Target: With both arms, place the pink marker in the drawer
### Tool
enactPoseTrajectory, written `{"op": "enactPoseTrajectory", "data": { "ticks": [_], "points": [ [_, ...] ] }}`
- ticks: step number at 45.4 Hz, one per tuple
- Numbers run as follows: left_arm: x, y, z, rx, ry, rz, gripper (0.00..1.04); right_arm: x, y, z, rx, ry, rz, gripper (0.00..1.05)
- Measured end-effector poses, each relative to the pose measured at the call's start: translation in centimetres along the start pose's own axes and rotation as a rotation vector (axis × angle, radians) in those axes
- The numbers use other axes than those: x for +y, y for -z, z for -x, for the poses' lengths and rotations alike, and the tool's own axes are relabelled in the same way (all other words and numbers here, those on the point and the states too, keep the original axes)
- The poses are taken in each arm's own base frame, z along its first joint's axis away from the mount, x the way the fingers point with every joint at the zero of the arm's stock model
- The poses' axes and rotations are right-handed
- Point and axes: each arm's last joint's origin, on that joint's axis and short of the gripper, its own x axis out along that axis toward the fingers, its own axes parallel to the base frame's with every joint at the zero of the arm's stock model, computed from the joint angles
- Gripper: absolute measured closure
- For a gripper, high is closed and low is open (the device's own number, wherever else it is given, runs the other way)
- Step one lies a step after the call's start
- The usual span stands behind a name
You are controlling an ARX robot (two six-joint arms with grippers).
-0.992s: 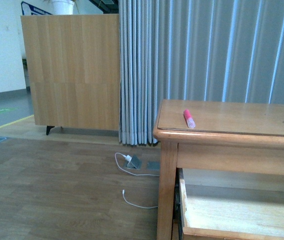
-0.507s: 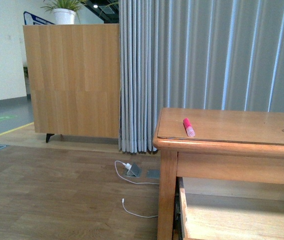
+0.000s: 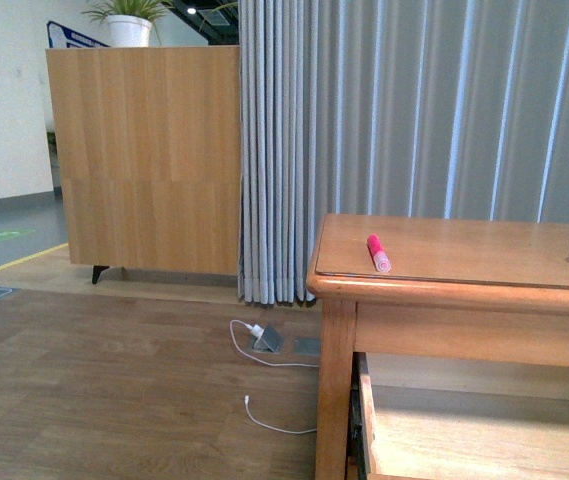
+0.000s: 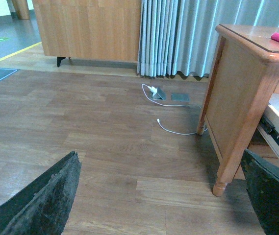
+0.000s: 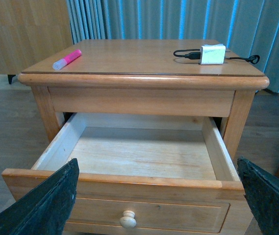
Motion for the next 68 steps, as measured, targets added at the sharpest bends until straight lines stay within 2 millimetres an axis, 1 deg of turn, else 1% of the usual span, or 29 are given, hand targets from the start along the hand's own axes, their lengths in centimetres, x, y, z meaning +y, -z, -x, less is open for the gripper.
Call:
{"op": "enactPoseTrajectory", "data": {
  "ticks": [30, 34, 38, 44, 46, 52, 58, 64, 68],
  "points": [
    [0.0, 0.0, 0.0, 0.006, -0.013, 0.004, 0.06, 0.0, 0.0, 0.0, 0.0, 0.0, 0.001, 0.08],
    [-0.2, 0.3, -0.5, 0.068, -0.115, 0.055, 0.06, 0.0, 0.0, 0.0, 0.0, 0.0, 0.0, 0.08],
    [-0.9, 0.0, -1.5, 0.112, -0.071, 0.063, 0.06, 0.0, 0.0, 0.0, 0.0, 0.0, 0.001, 0.08],
    [-2.5, -2.0, -4.0, 0.12, 0.082, 0.042, 0.06, 0.0, 0.0, 0.0, 0.0, 0.0, 0.001, 0.08],
    [-3.2, -2.7, -5.5, 0.115, 0.124, 0.027, 0.06, 0.0, 0.0, 0.0, 0.0, 0.0, 0.001, 0.08],
    [-4.4, -3.7, -8.8, 0.13, 0.205, 0.008, 0.06, 0.0, 0.0, 0.0, 0.0, 0.0, 0.001, 0.08],
    [-6.2, -4.6, -14.6, 0.19, 0.284, -0.001, 0.06, 0.0, 0.0, 0.0, 0.0, 0.0, 0.001, 0.08],
    [-7.6, -5.5, -18.1, 0.193, 0.309, -0.021, 0.06, 0.0, 0.0, 0.0, 0.0, 0.0, 0.001, 0.08],
    [-8.7, -6.5, -20.5, 0.174, 0.338, -0.017, 0.06, 0.0, 0.0, 0.0, 0.0, 0.0, 0.001, 0.08]
  ]
}}
